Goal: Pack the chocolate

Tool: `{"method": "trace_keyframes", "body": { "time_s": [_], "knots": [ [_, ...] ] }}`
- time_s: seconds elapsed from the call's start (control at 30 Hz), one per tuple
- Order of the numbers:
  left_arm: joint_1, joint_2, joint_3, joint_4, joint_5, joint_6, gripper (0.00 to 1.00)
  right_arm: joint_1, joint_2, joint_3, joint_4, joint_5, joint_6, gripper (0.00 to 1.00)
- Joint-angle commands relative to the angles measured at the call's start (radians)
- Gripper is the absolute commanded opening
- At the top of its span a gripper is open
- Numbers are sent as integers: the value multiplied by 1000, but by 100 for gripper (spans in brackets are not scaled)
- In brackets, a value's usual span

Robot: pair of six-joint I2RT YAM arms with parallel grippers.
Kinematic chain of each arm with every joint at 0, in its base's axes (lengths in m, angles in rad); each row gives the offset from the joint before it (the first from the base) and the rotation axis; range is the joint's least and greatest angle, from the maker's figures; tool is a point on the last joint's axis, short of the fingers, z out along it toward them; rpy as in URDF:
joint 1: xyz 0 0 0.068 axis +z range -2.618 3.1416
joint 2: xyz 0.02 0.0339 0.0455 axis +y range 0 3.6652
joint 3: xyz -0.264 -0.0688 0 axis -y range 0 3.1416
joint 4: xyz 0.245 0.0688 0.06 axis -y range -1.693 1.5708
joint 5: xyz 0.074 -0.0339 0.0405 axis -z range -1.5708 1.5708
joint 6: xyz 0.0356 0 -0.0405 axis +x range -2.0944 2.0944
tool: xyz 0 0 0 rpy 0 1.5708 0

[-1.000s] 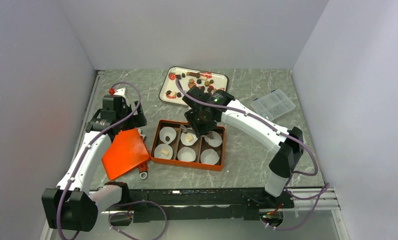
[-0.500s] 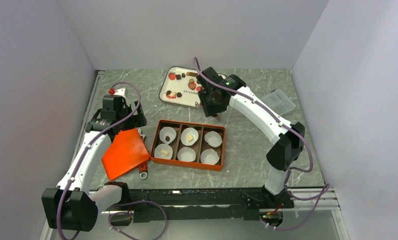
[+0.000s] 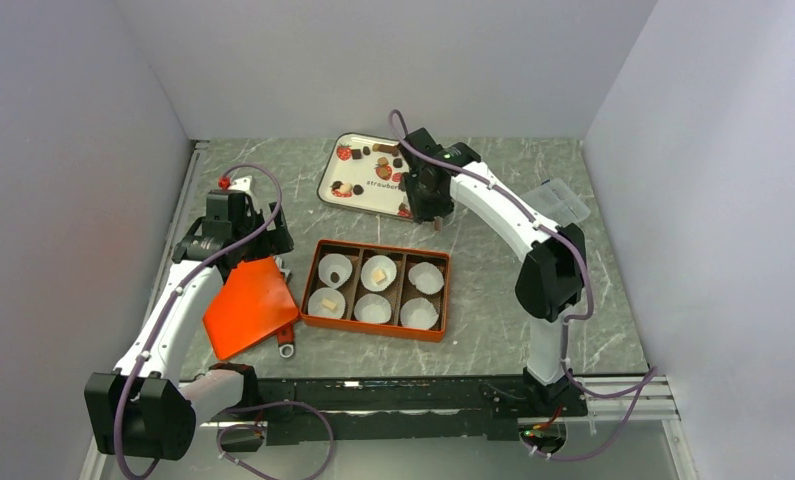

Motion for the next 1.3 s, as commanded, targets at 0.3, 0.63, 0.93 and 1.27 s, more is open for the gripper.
{"method": "trace_keyframes", "body": {
  "time_s": [0.3, 0.63, 0.93, 1.27],
  "knots": [
    [7, 4, 5, 25, 5, 1, 99, -28, 85, 111, 46, -75, -26, 41],
    [9, 8, 4, 28, 16, 0, 99, -26, 96, 113, 49, -99, -27, 41],
    [10, 7, 4, 27, 15, 0, 99, -21, 158, 175, 30, -98, -32, 41],
    [10, 5, 5, 27, 16, 1, 99, -6, 216, 257, -3, -80, -42, 41]
  ]
}}
